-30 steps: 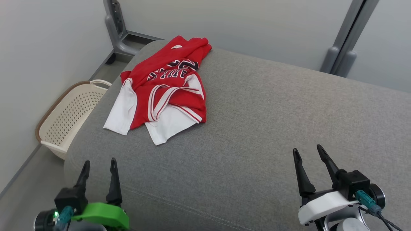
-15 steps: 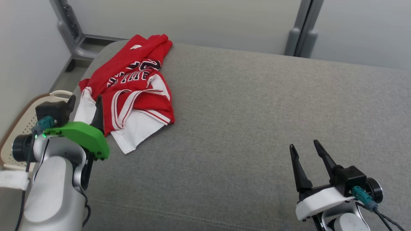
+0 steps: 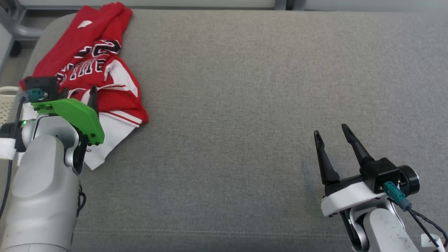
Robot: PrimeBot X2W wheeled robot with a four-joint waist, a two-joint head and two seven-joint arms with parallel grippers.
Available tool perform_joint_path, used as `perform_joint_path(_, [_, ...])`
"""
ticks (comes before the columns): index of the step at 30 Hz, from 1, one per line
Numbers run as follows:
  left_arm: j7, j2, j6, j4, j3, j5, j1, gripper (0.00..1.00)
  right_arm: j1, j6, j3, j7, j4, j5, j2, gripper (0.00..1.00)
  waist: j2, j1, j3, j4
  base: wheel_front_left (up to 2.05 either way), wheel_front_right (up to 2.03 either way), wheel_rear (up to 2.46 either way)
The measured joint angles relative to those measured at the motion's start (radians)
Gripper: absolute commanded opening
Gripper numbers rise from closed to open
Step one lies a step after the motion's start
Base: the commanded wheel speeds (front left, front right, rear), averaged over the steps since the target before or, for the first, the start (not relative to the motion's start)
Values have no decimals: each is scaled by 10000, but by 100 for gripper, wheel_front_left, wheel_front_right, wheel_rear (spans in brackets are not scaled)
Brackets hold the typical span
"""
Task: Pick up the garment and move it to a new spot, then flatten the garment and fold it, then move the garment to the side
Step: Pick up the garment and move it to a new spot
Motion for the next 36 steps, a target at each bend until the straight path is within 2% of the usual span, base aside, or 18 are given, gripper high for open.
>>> perform_joint_path(7, [-339, 98, 328, 1258, -21, 48, -682, 100, -257, 0, 19, 0, -107, -10, -117, 100, 0, 0, 903, -552, 0, 0, 0])
perform_joint_path(10, [-255, 161, 343, 1766, -123, 115, -868, 100, -295, 0, 46, 0, -115, -33, -121, 100, 0, 1, 1197, -718, 0, 0, 0])
perform_joint_path(17, [-136, 301, 694, 2638, -238, 217, -1299, 100, -526, 0, 228, 0, -111, -38, -107, 100, 0, 1, 1656, -971, 0, 0, 0])
perform_joint_path(18, [-151, 297, 723, 2715, -247, 215, -1352, 73, -527, 0, 270, 0, -105, -38, -102, 100, 0, 0, 1695, -993, 0, 0, 0])
perform_joint_path(19, [-219, 286, 779, 2771, -236, 198, -1398, 35, -542, 0, 311, 0, -96, -38, -92, 100, 0, 0, 1731, -1012, 0, 0, 0])
perform_joint_path(20, [-219, 286, 779, 2771, -236, 198, -1398, 0, -542, 0, 311, 0, -96, -38, -92, 100, 0, 0, 1731, -1012, 0, 0, 0])
perform_joint_path(25, [-633, 213, 821, 3022, -224, 94, -1470, 0, -623, 0, 360, 0, -46, -19, -81, 100, 0, 0, 1790, -1060, 0, 0, 0])
perform_joint_path(31, [-1051, 221, 560, 3181, -355, 58, -1560, 0, -671, 0, 257, 0, -6, 12, -69, 100, 0, 1, 1612, -965, 0, 0, 0])
perform_joint_path(36, [-2000, 40, 464, 2903, -525, 115, -1800, 0, -646, 0, 207, 0, 36, 54, -33, 100, 0, 1, 1289, -832, 0, 0, 0])
